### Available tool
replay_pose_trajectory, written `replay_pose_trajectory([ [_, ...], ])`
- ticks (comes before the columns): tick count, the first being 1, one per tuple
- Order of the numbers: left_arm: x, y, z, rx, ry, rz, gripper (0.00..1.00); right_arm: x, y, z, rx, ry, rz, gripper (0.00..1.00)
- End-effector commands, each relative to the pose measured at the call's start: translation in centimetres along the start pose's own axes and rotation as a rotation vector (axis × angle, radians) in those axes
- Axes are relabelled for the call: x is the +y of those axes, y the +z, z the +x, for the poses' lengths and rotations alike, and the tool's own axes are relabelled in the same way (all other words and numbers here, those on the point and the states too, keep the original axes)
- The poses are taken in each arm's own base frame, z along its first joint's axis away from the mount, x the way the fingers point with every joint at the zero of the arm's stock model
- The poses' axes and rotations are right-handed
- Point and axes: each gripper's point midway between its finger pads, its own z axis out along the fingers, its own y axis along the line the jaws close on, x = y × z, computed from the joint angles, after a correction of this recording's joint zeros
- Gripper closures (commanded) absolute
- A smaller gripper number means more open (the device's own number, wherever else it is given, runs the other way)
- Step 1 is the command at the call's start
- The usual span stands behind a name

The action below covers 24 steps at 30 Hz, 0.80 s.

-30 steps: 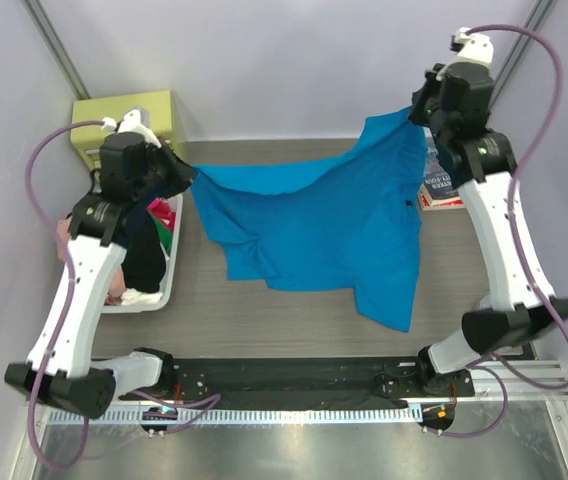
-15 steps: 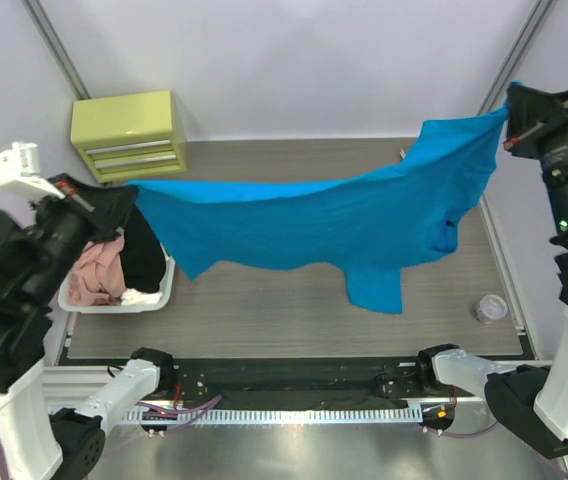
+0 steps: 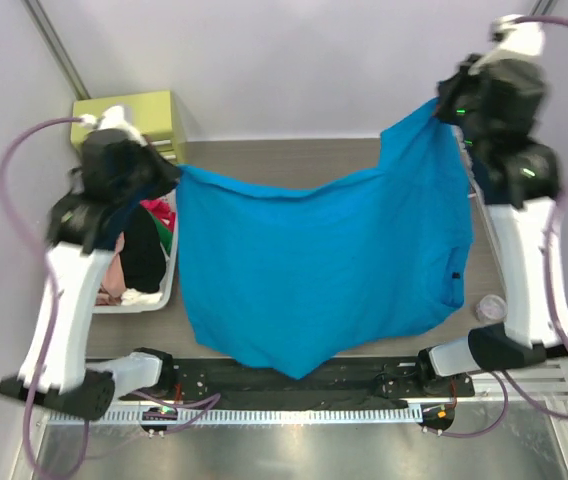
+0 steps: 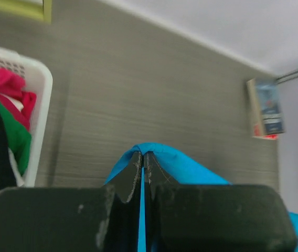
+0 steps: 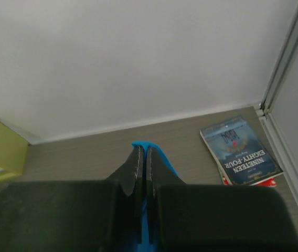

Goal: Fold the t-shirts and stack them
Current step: Flatten out the tshirt

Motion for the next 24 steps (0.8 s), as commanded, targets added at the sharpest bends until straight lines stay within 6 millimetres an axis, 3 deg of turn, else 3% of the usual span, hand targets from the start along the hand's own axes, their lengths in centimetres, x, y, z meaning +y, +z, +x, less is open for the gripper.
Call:
replay_pose_trajectory([
  [1, 0.7, 9.4, 2.7, 0.061, -0.032, -0.042, 1.00, 0.1, 8.3, 9.2, 0.098, -0.038, 0.034, 0.99],
  [2, 1.1, 10.7, 3.4, 0.077, -0.030, -0.058, 1.00, -0.1, 9.6, 10.8, 0.110, -0.045, 0.041, 0.99],
  [3, 2.0, 13.4, 4.8, 0.108, -0.022, -0.094, 1.00, -0.1, 10.9, 12.5, 0.119, -0.054, 0.043, 0.99],
  [4, 2.7, 14.6, 5.2, 0.111, -0.015, -0.120, 1.00, -0.1, 12.9, 15.6, 0.172, -0.068, 0.051, 0.99],
  [7, 4.6, 18.9, 7.8, 0.162, 0.010, -0.189, 1.00, 0.1, 16.2, 19.8, 0.207, -0.078, 0.046, 0.99],
  [8, 4.9, 20.0, 8.1, 0.154, 0.015, -0.195, 1.00, -0.2, 17.9, 22.9, 0.248, -0.090, 0.057, 0.99],
  [9, 5.7, 21.5, 9.4, 0.184, 0.026, -0.216, 1.00, -0.2, 19.0, 23.8, 0.240, -0.081, 0.062, 0.99],
  [10, 6.0, 22.4, 9.9, 0.191, 0.034, -0.223, 1.00, -0.3, 19.8, 25.0, 0.256, -0.075, 0.071, 0.99],
  [11, 6.1, 23.1, 10.1, 0.193, 0.033, -0.226, 1.00, -0.6, 21.3, 28.4, 0.314, -0.076, 0.081, 0.99],
  [12, 6.3, 23.7, 10.7, 0.211, 0.037, -0.228, 1.00, -0.6, 22.0, 28.6, 0.316, -0.061, 0.080, 0.99],
  [14, 7.0, 25.1, 11.9, 0.229, 0.041, -0.248, 1.00, -0.7, 23.3, 31.4, 0.362, -0.037, 0.079, 0.99],
  [17, 7.7, 25.5, 12.1, 0.229, 0.047, -0.265, 1.00, -0.7, 23.9, 31.4, 0.354, -0.019, 0.087, 0.99],
  [19, 7.5, 25.2, 11.7, 0.220, 0.055, -0.246, 1.00, -0.6, 23.8, 29.8, 0.328, -0.013, 0.080, 0.99],
  [22, 6.5, 23.2, 9.5, 0.168, 0.067, -0.211, 1.00, 0.1, 22.6, 25.1, 0.258, -0.010, 0.058, 0.99],
  [23, 5.9, 21.4, 8.2, 0.134, 0.064, -0.193, 1.00, 0.1, 22.1, 23.9, 0.244, -0.018, 0.051, 0.99],
  [24, 5.7, 20.5, 7.5, 0.112, 0.061, -0.191, 1.00, 0.5, 20.8, 21.0, 0.200, -0.008, 0.033, 0.99],
])
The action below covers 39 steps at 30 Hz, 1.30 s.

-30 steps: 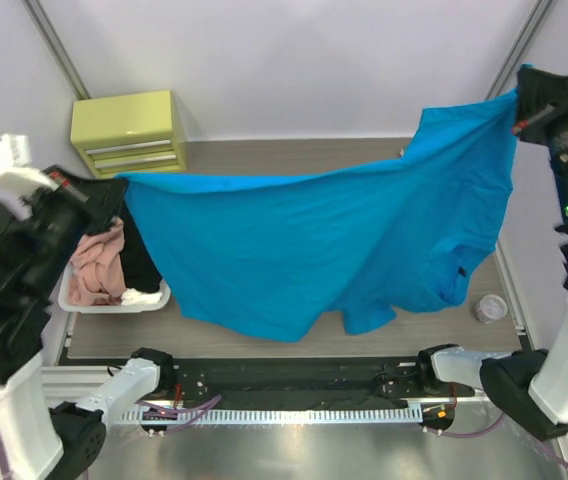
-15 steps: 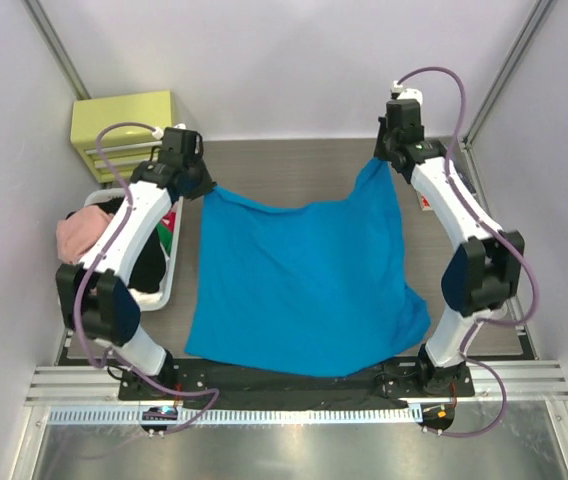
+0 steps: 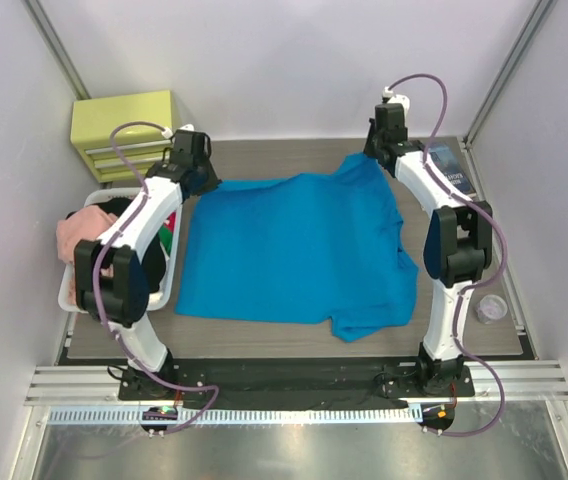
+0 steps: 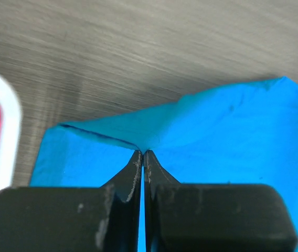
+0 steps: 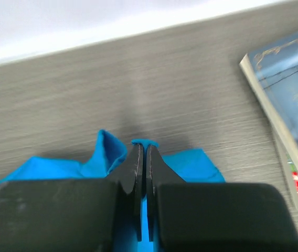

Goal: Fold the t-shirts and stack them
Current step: Flatten out the tshirt

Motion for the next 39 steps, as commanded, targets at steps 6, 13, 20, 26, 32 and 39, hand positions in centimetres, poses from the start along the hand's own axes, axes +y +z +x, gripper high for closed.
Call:
replay_pose_trajectory([
  [6, -0.1, -15.3, -3.7, -0.299, -0.145, 0.216, 1.00, 0.5, -16.9, -14.8, -0.365, 0.084, -0.139, 0.99],
  [13, 2.5, -17.7, 2.3, -0.282, -0.392, 0.297, 1.00, -0.9, -24.5, -16.9, -0.467, 0.153, -0.169, 0.99],
  [20, 5.2, -20.7, 2.6, -0.343, -0.521, 0.229, 1.00, -2.7, -27.2, -16.0, -0.466, 0.249, -0.122, 0.99],
  [26, 5.2, -22.8, 0.3, -0.384, -0.478, 0.203, 1.00, -4.8, -27.0, -14.7, -0.431, 0.312, -0.009, 0.99],
  [32, 4.7, -23.0, -1.2, -0.401, -0.443, 0.200, 1.00, -4.9, -25.7, -13.4, -0.376, 0.233, 0.011, 0.99],
  [39, 4.3, -22.1, -1.1, -0.371, -0.418, 0.202, 1.00, -3.9, -24.0, -12.3, -0.328, 0.221, -0.019, 0.99],
])
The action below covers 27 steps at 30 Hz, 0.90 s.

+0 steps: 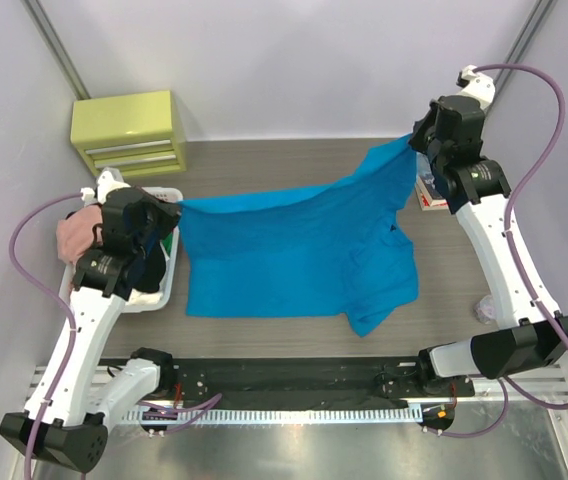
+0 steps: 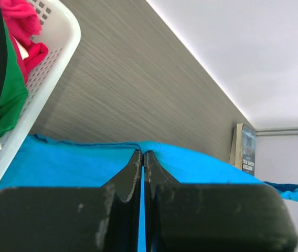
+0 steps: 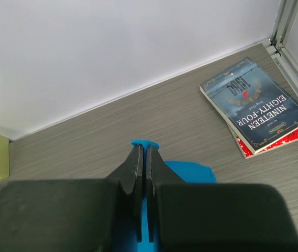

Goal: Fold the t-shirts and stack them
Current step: Flatten out the tshirt

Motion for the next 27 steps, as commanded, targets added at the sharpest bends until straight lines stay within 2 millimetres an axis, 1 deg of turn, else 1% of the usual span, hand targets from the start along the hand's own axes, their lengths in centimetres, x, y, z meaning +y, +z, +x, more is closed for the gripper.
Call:
replay_pose_trajectory([
  [1, -1.1, -0.4, -1.5, -0.038, 0.023, 0.036, 1.00, 0.4, 1.1, 0.0, -0.002, -0.006, -0.009, 0.99],
  [3, -1.5, -0.2, -1.7, -0.037, 0.038, 0.041, 1.00, 0.8, 1.7, 0.0, 0.001, -0.013, -0.013, 0.99],
  [4, -2.0, -0.4, -2.4, -0.050, 0.048, 0.053, 1.00, 1.0, 1.9, -0.2, -0.004, -0.015, -0.017, 0.99],
  [5, -2.2, 0.0, -2.5, -0.046, 0.059, 0.050, 1.00, 1.2, 1.8, -1.1, -0.021, -0.010, -0.023, 0.99],
  [6, -2.6, 0.1, -2.8, -0.046, 0.063, 0.059, 1.00, 1.5, 2.2, -1.2, -0.021, -0.011, -0.023, 0.99],
  [7, -3.5, -0.1, -3.8, -0.061, 0.063, 0.079, 1.00, 1.7, 2.2, -1.6, -0.028, -0.009, -0.029, 0.99],
  [8, -3.8, 0.6, -4.0, -0.053, 0.075, 0.077, 1.00, 2.2, 1.9, -2.8, -0.050, -0.005, -0.045, 0.99],
  [9, -4.2, 0.9, -4.3, -0.051, 0.077, 0.080, 1.00, 2.5, 1.9, -3.3, -0.060, -0.013, -0.055, 0.99],
  [10, -5.5, 0.5, -5.7, -0.065, 0.070, 0.117, 1.00, 2.7, 2.2, -3.6, -0.065, -0.018, -0.055, 0.99],
  [11, -6.1, 0.5, -6.3, -0.067, 0.067, 0.132, 1.00, 3.2, 1.6, -5.5, -0.102, -0.012, -0.066, 0.99],
  [12, -6.5, 1.2, -6.6, -0.056, 0.060, 0.135, 1.00, 3.4, 1.4, -6.4, -0.120, -0.025, -0.069, 0.99],
  [13, -7.9, 0.6, -8.3, -0.078, 0.049, 0.182, 1.00, 3.5, 1.6, -7.1, -0.134, -0.030, -0.062, 0.99],
  [14, -8.6, 0.6, -9.0, -0.079, 0.040, 0.198, 1.00, 4.0, 0.5, -9.3, -0.178, -0.020, -0.075, 0.99],
  [15, -10.1, 0.4, -10.2, -0.089, 0.032, 0.232, 1.00, 4.2, 0.2, -10.3, -0.200, -0.031, -0.079, 0.99],
  [16, -10.6, 0.3, -10.9, -0.088, 0.026, 0.253, 1.00, 4.2, -0.3, -11.3, -0.224, -0.030, -0.075, 0.99],
  [17, -11.3, 0.1, -11.7, -0.102, 0.022, 0.272, 1.00, 4.5, -1.3, -13.2, -0.267, -0.022, -0.082, 0.99],
  [18, -12.7, -0.4, -13.0, -0.129, 0.020, 0.308, 1.00, 4.5, -1.8, -14.1, -0.289, -0.023, -0.081, 0.99],
  [19, -13.3, -0.8, -13.8, -0.143, 0.015, 0.329, 1.00, 4.5, -2.4, -15.1, -0.314, -0.031, -0.080, 0.99],
  [20, -14.0, -1.2, -14.1, -0.143, 0.020, 0.352, 1.00, 4.6, -3.6, -16.9, -0.357, -0.022, -0.089, 0.99],
  [21, -15.1, -1.9, -15.0, -0.163, 0.029, 0.383, 1.00, 4.8, -4.1, -17.6, -0.376, -0.024, -0.096, 0.99],
  [22, -15.6, -2.3, -15.4, -0.170, 0.031, 0.397, 1.00, 5.2, -5.4, -19.3, -0.417, -0.025, -0.119, 0.99],
  [24, -16.9, -3.4, -16.3, -0.190, 0.034, 0.441, 1.00, 5.4, -6.7, -20.8, -0.460, -0.024, -0.135, 0.99],
  [25, -17.1, -3.4, -16.5, -0.192, 0.030, 0.447, 0.99, 5.4, -8.0, -22.1, -0.497, -0.015, -0.145, 0.99],
  [26, -17.5, -3.7, -16.6, -0.191, 0.027, 0.463, 1.00, 5.6, -8.5, -22.6, -0.513, -0.014, -0.154, 0.99],
  [27, -18.0, -4.2, -17.0, -0.202, 0.026, 0.482, 1.00, 5.5, -9.6, -23.4, -0.538, -0.010, -0.160, 0.99],
])
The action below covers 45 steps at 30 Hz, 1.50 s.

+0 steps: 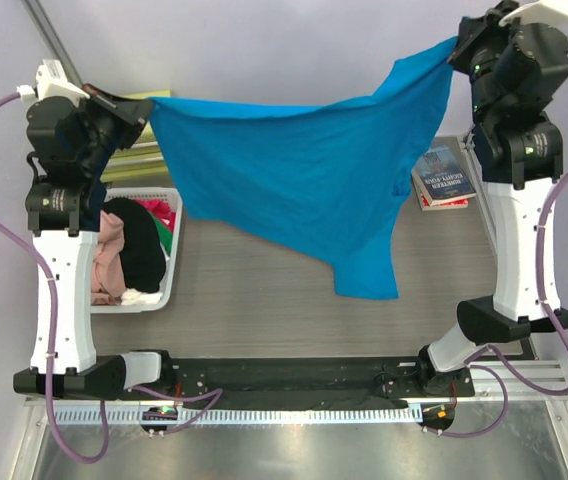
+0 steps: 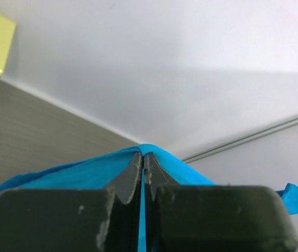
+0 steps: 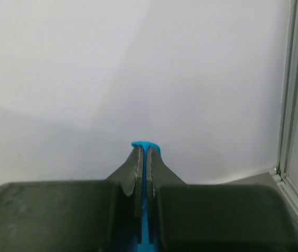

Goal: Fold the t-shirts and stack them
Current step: Flatten out the tshirt

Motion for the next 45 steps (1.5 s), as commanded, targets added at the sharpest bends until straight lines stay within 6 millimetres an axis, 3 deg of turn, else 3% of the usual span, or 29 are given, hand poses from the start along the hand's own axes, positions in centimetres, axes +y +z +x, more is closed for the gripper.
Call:
replay_pose_trajectory([
  [1, -4.2, -1.1, -2.6, -0.055, 0.001, 0.144, 0.99, 0.2, -2.2, -6.4, -0.168, -0.002, -0.020, 0.99],
  [6, -5.3, -2.1, -4.1, -0.096, 0.024, 0.154, 0.99, 0.1, -3.5, -8.1, -0.208, -0.005, -0.024, 0.99],
  [14, -6.1, -4.0, -5.1, -0.125, 0.079, 0.159, 1.00, -0.2, -4.4, -8.0, -0.196, -0.031, -0.032, 0.99],
  [23, -6.3, -6.0, -4.0, -0.085, 0.103, 0.178, 1.00, -0.4, -6.4, -8.9, -0.197, -0.068, -0.047, 0.99],
  [26, -6.7, -8.1, -4.0, -0.093, 0.120, 0.198, 1.00, -0.4, -9.0, -10.8, -0.227, -0.072, -0.079, 0.99],
  [30, -7.6, -11.6, -3.8, -0.106, 0.142, 0.238, 0.99, -0.4, -14.3, -14.1, -0.292, -0.076, -0.153, 0.99],
  [33, -8.6, -15.0, -3.9, -0.129, 0.158, 0.280, 0.99, -0.1, -17.1, -15.0, -0.298, -0.086, -0.210, 0.99],
  [37, -9.9, -19.3, -4.5, -0.178, 0.174, 0.325, 1.00, -1.3, -22.0, -16.6, -0.330, -0.074, -0.227, 0.99],
  [41, -10.0, -22.5, -4.6, -0.216, 0.180, 0.326, 0.99, -2.6, -25.3, -17.6, -0.364, -0.080, -0.207, 0.99],
  [45, -10.3, -25.6, -5.7, -0.282, 0.180, 0.316, 0.99, -3.0, -27.1, -18.6, -0.405, -0.097, -0.195, 0.99],
])
